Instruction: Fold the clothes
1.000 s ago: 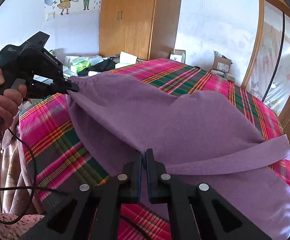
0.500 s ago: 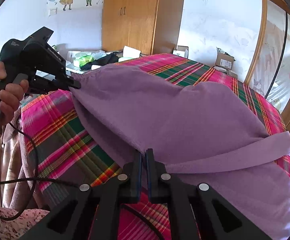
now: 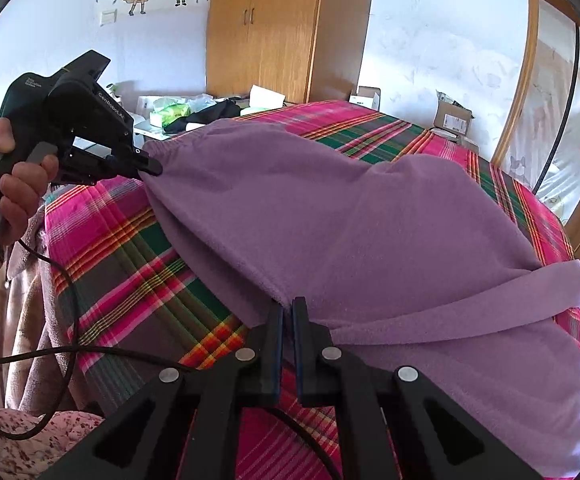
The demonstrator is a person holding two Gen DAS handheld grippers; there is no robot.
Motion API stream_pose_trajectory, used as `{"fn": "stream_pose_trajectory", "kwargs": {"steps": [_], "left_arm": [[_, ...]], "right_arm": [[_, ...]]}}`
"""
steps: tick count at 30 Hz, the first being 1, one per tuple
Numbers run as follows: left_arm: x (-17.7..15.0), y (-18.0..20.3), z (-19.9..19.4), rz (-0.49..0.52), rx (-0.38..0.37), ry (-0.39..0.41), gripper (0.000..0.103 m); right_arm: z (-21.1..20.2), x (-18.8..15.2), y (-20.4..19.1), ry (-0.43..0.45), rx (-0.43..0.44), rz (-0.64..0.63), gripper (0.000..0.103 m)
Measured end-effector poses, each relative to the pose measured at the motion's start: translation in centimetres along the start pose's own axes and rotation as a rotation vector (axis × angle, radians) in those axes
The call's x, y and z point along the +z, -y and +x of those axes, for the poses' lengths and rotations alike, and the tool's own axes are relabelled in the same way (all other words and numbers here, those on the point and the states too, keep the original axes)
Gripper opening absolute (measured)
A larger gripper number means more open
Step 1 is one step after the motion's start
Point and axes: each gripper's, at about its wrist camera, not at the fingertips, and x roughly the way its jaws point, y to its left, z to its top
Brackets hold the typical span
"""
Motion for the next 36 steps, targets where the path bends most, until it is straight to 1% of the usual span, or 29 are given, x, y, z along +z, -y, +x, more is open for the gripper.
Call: {"fn": "stream_pose_trajectory", "kwargs": {"steps": [3,4,8,13,17,19,20,22,24,27,30,33,36], "left_arm": [[-0.2,-0.1,0.3,-0.015,0.005,-0.009,0.009],[-0.2,-0.1,0.3,-0.020,0.005,-0.010,0.010],[-0.3,-0.3,0.1,-0.032,0.008,-0.006,0.012],[-0.4,-0.1,-0.1,-0.027,0.024,-0.001,0.012],[-0.6,0.0,-0.3,-0.024,0.038,0.003,0.013],[-0.7,0.1,-0.7,-0.021,0.055,0.012,0.019],[-0.8,0.0,-1.0,-0.023,0.060,0.016,0.019],[-1.1,0.0,-1.7,-0.025,0.062,0.029,0.019],[-1.5,0.0,-2.7,-0.023,0.067,0.050,0.019],[-2.5,0.8,-4.5,0.010,0.094,0.112,0.019],[-3.4,2.0,-5.3,0.058,0.087,0.122,0.022],[-4.8,4.1,-5.2,0.142,0.062,0.109,0.023],[-6.6,6.5,-4.2,0.245,0.027,0.083,0.023]], "right_arm": [[0.4,-0.2,-0.1,-0.020,0.000,-0.005,0.005],[0.4,-0.1,-0.1,-0.021,0.001,-0.004,0.005],[0.5,0.0,-0.2,-0.025,0.007,0.000,0.007],[0.5,0.1,0.3,-0.044,0.036,0.017,0.009],[0.4,0.1,1.2,-0.064,0.107,0.074,0.012],[0.3,0.0,1.5,-0.071,0.142,0.101,0.012],[0.3,0.0,1.6,-0.076,0.163,0.113,0.011],[0.2,-0.2,1.8,-0.090,0.207,0.134,0.011],[-0.1,-0.4,2.0,-0.087,0.222,0.147,0.011],[-1.1,-0.5,2.7,-0.059,0.231,0.171,0.011],[-2.6,-0.6,4.4,-0.024,0.248,0.218,0.011],[-4.3,-1.1,7.1,0.013,0.208,0.268,0.011],[-6.5,-2.2,10.3,0.039,0.129,0.309,0.011]]}}
